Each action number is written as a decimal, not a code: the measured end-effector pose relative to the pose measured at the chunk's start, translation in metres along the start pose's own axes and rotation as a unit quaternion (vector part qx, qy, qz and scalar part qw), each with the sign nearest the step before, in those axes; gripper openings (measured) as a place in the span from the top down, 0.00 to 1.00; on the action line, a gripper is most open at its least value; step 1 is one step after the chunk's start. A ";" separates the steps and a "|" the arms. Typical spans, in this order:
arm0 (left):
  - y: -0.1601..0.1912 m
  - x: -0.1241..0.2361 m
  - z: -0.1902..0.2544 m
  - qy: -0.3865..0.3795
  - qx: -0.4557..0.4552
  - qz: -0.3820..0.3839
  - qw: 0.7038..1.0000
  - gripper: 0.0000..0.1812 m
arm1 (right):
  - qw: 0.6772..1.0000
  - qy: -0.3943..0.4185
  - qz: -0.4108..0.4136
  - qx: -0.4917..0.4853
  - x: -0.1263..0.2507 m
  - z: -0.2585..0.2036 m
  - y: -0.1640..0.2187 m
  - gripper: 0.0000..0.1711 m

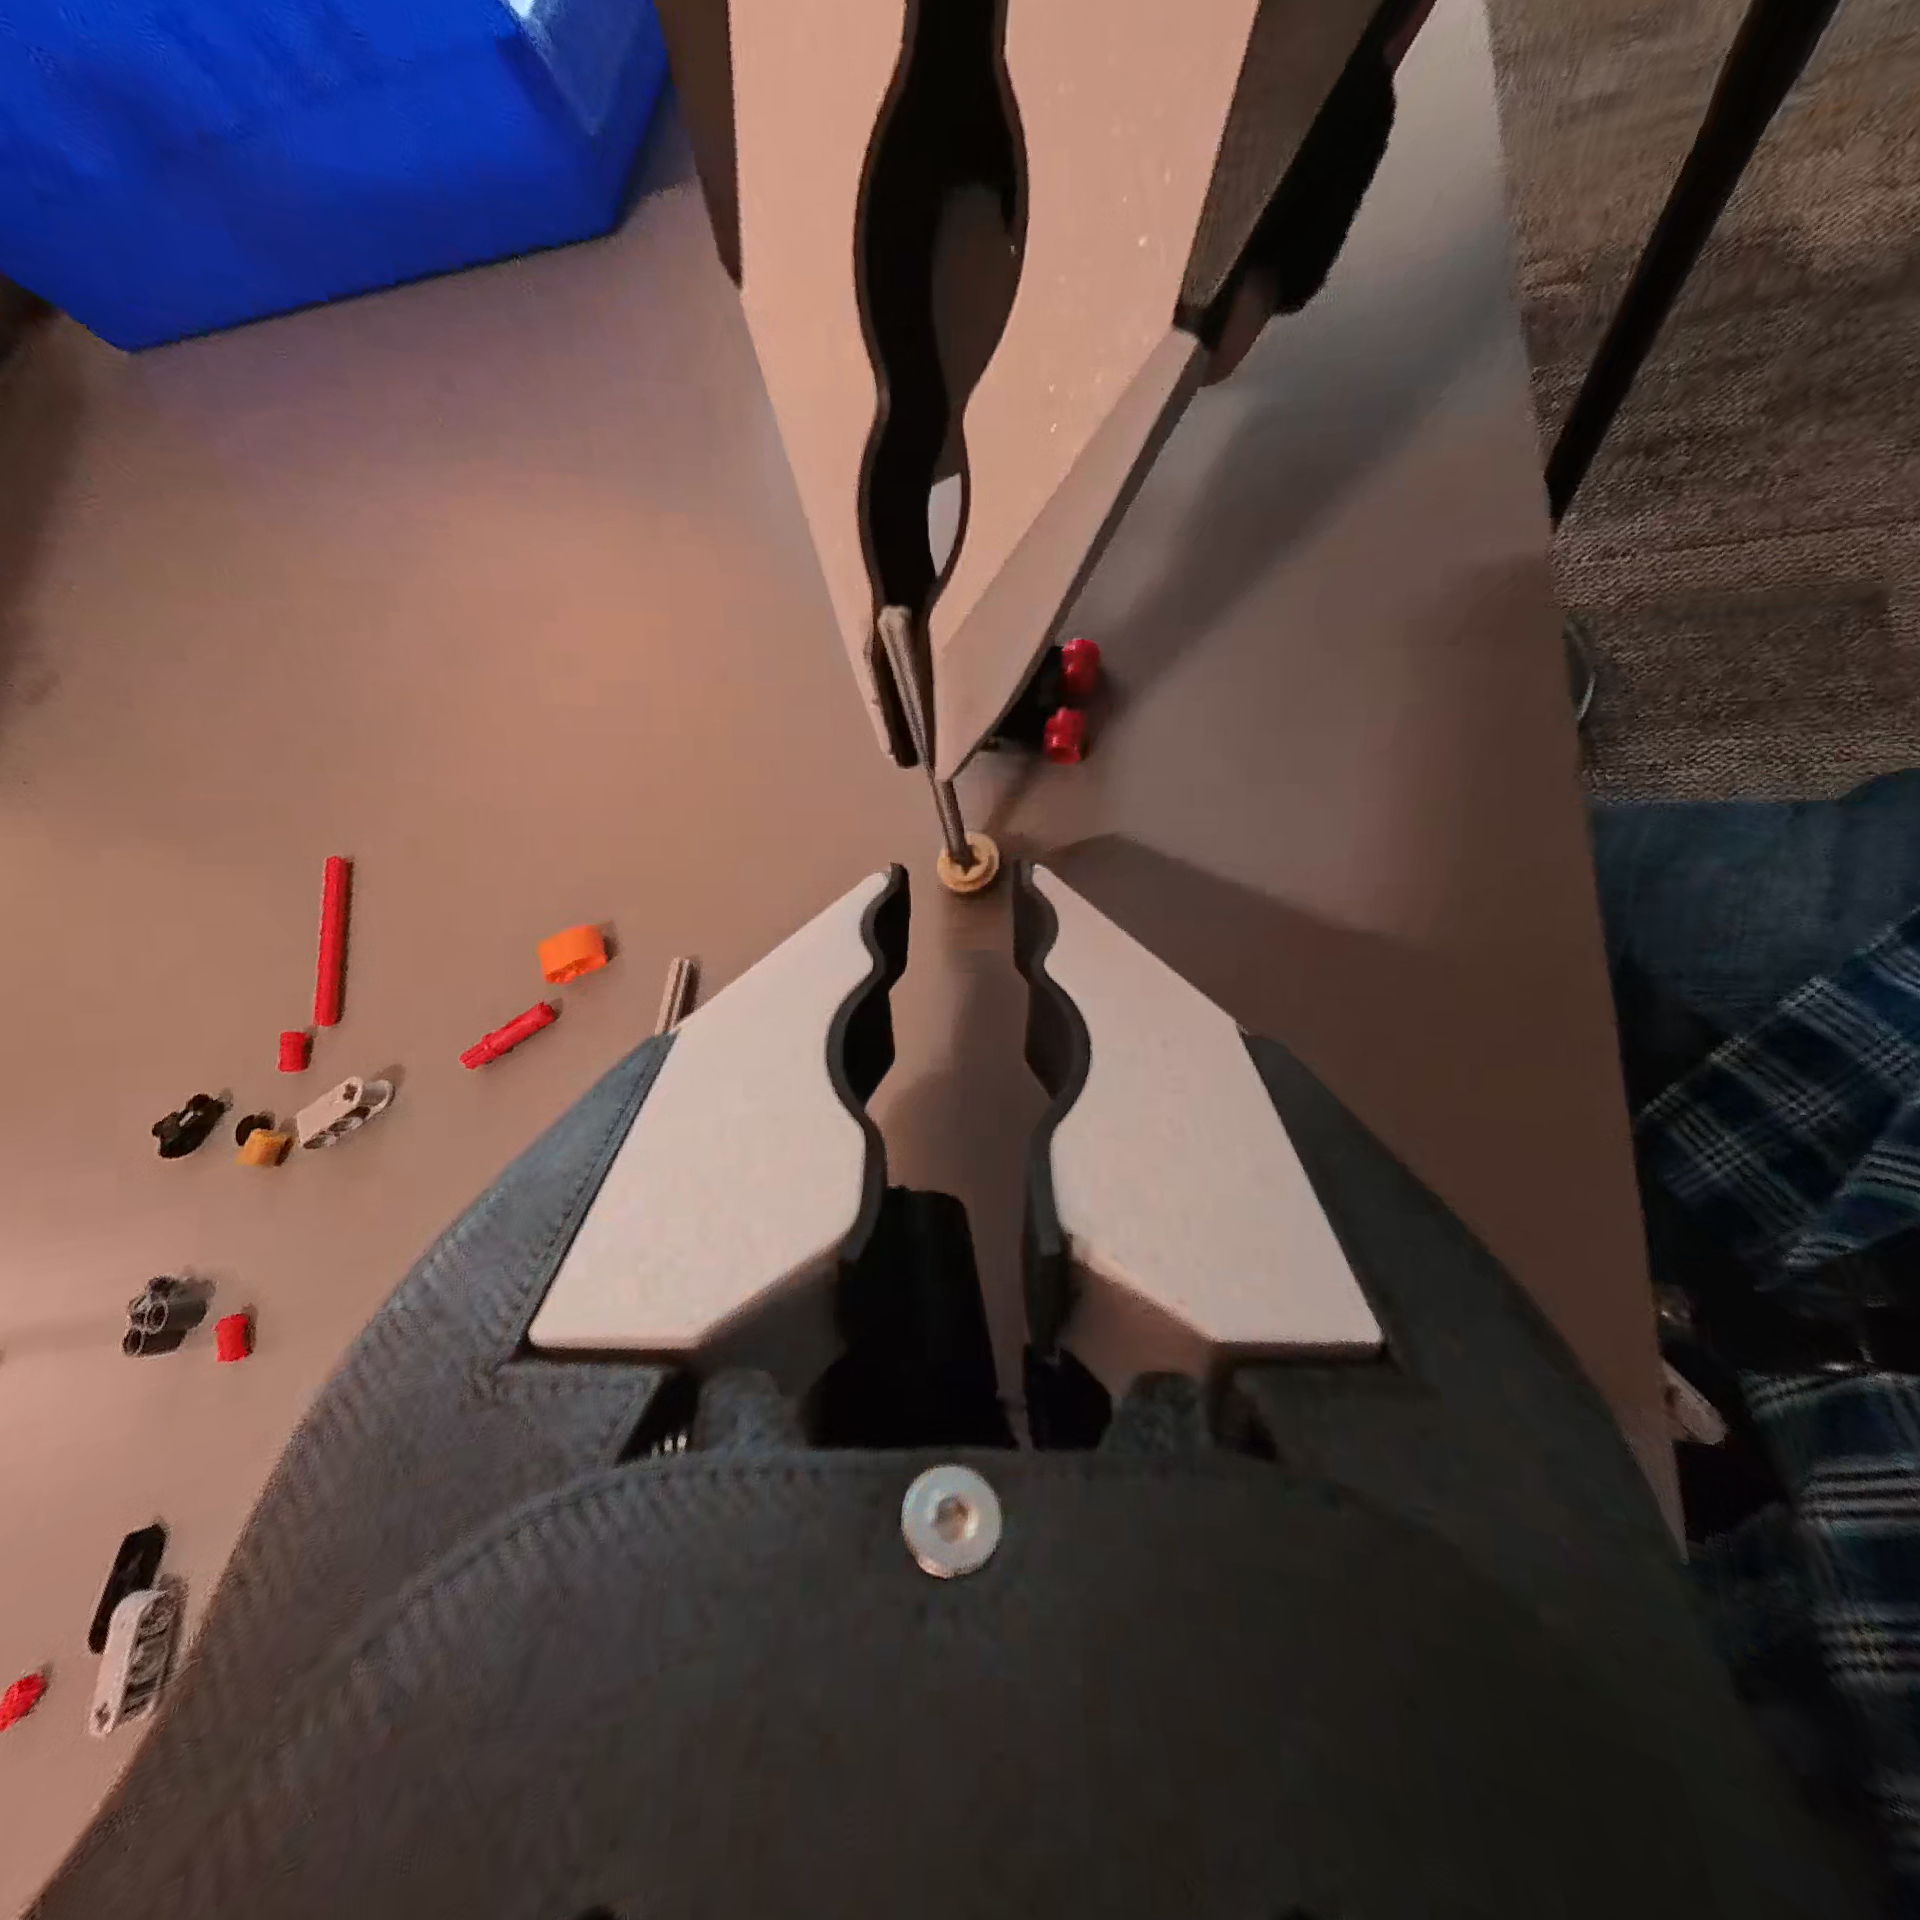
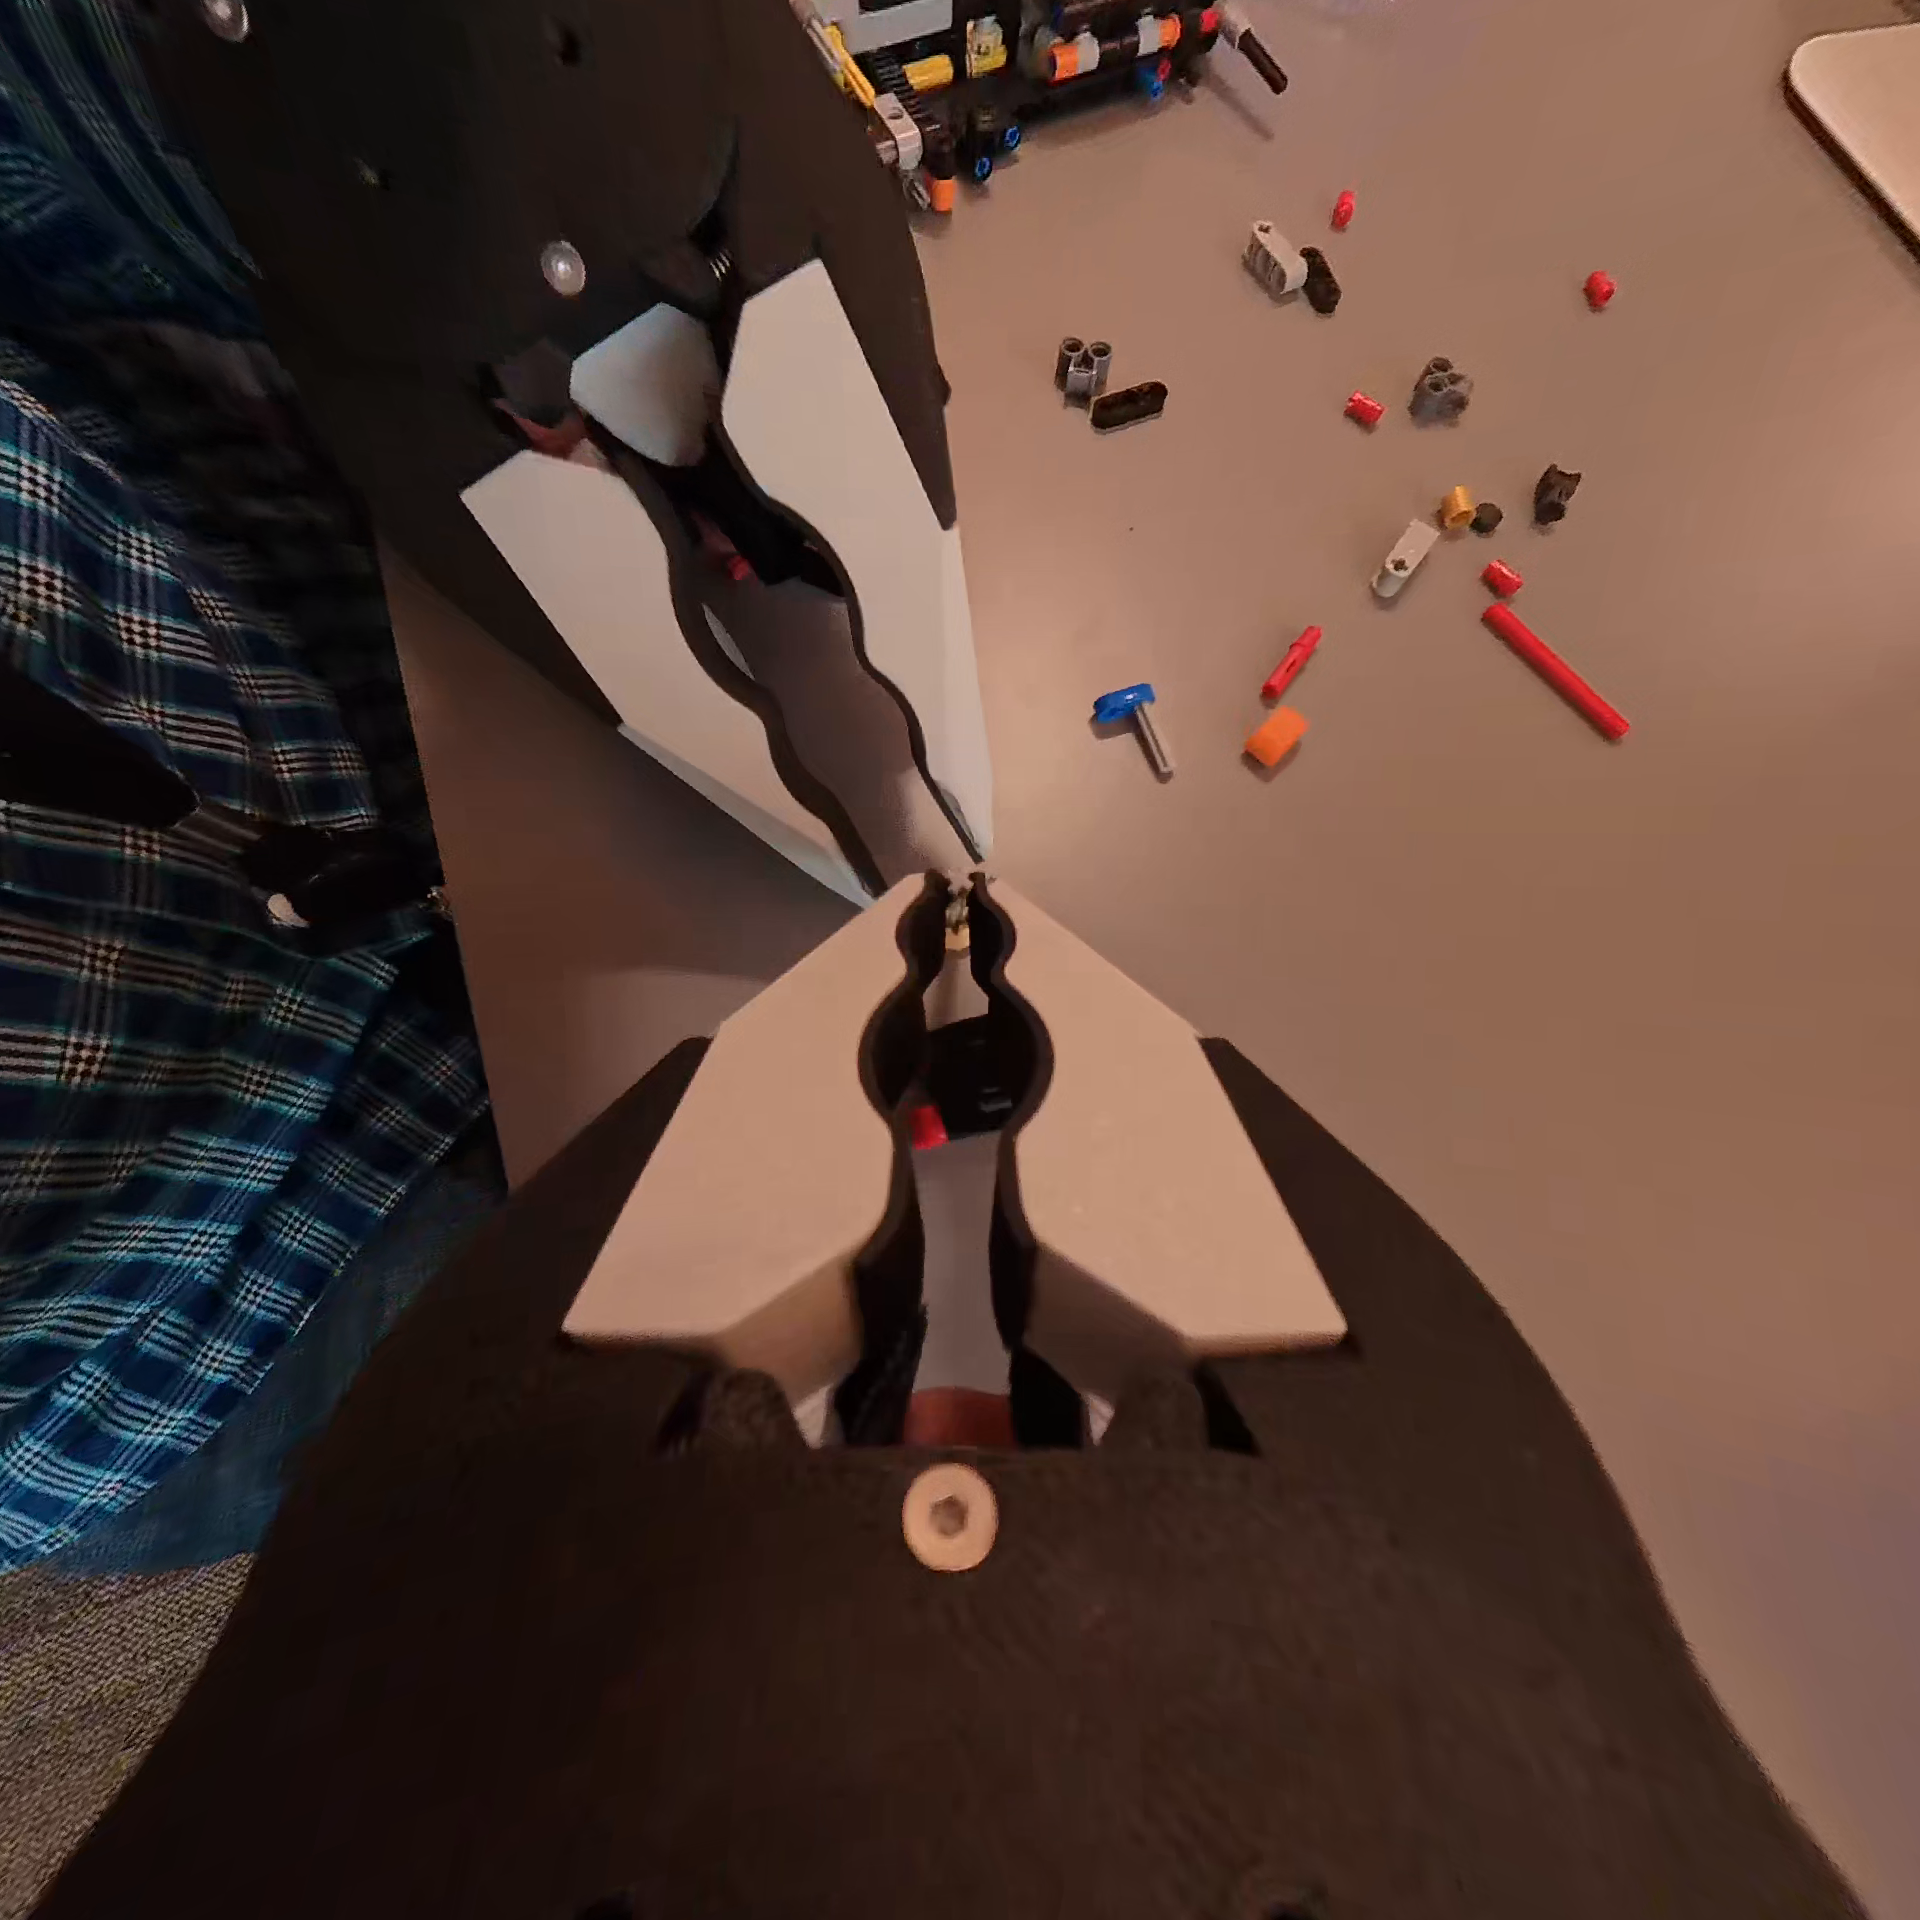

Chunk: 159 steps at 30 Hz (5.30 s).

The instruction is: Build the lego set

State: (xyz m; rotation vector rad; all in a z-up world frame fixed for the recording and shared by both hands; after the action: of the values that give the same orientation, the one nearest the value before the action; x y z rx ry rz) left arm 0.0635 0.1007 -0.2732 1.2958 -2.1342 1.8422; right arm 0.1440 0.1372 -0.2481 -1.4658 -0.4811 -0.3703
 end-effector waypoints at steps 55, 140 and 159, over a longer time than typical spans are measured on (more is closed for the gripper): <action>0.002 -0.008 -0.003 0.047 0.010 -0.012 0.999 0.93 | 0.948 -0.224 -0.128 0.188 -0.017 0.018 -0.011 0.99; -0.066 0.017 -0.015 -0.075 0.044 0.295 0.952 0.91 | 0.852 -0.077 0.399 -0.330 0.061 0.009 -0.007 1.00; -0.068 0.018 -0.013 -0.046 0.057 0.312 0.947 0.90 | 0.848 -0.091 0.406 -0.329 0.065 0.006 -0.007 1.00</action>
State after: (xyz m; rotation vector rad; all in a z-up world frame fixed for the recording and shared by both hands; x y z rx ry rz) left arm 0.0861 0.1048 -0.2056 0.7717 -2.7569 2.1652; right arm 0.1954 0.1458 -0.2083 -2.2290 0.1876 0.3317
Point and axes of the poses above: each gripper's, where its closed fingertips meet, x back along the fingers, y out of its underside, z = x × y across the jaws, the point moved 6 cm from there along x, back along the fingers, and after that the axes turned 8 degrees about z, right-handed, at the moved point
